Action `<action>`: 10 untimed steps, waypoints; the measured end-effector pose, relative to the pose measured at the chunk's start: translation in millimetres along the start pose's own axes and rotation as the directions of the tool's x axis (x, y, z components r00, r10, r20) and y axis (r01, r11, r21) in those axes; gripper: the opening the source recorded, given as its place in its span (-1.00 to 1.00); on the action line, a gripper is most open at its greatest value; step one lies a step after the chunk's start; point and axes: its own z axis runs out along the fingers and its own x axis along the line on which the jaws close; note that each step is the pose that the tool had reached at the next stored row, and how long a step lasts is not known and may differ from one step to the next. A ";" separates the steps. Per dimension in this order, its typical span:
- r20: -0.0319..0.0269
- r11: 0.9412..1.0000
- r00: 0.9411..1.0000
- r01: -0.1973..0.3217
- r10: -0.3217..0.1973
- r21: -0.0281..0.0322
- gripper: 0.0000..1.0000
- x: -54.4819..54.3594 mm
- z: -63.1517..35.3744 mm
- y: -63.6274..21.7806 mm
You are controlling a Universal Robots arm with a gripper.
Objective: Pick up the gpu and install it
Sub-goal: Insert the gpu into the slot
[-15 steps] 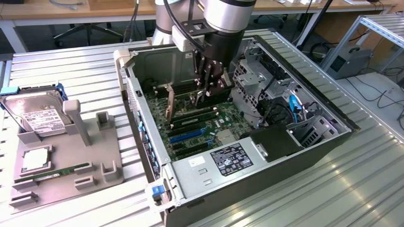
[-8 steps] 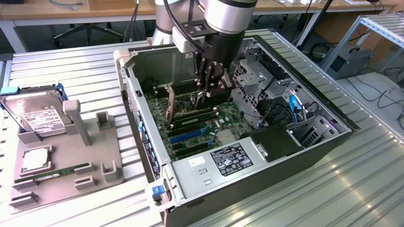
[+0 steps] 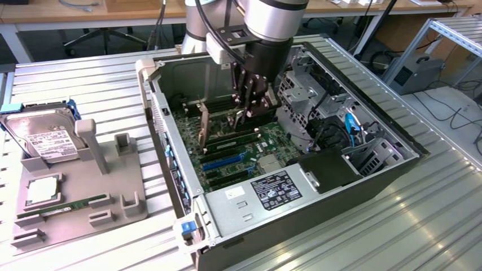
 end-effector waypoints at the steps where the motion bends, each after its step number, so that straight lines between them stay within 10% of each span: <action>1: 0.000 1.000 1.000 0.000 0.000 0.000 -0.47 0.4 0.0 0.0; 10: 0.000 1.000 1.000 0.000 0.000 0.000 -0.47 3.1 0.1 0.2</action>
